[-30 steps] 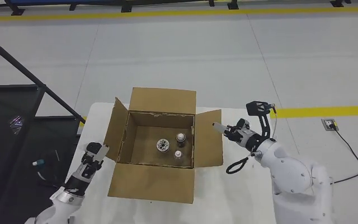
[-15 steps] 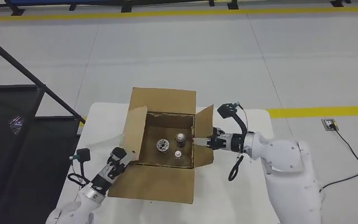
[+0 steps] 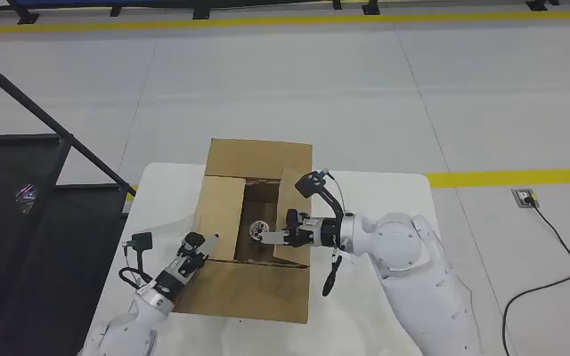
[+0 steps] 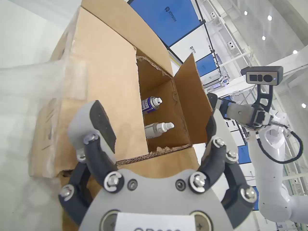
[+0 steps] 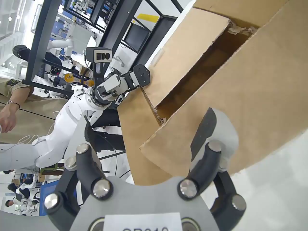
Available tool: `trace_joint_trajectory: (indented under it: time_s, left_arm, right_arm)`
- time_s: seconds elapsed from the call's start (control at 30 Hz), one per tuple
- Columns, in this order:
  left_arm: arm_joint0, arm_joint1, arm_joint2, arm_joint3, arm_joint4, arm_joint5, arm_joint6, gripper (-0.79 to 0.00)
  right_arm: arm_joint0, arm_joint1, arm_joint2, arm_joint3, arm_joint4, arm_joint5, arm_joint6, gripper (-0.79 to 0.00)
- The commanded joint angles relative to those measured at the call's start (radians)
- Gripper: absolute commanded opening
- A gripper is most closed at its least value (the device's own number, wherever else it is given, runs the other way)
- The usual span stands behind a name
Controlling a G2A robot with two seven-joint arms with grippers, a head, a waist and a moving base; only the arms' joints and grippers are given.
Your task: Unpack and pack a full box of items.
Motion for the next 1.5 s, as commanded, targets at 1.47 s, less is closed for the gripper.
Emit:
trace_joint_trajectory:
  time_s: [1.47]
  left_arm:
    - [0.278,0.088,-0.278,-0.005,-0.461,-0.320,-0.659,0.000]
  right_arm:
    - [0.113,-0.016,-0.011,0.323,0.132,0.078,-0.558,0.000]
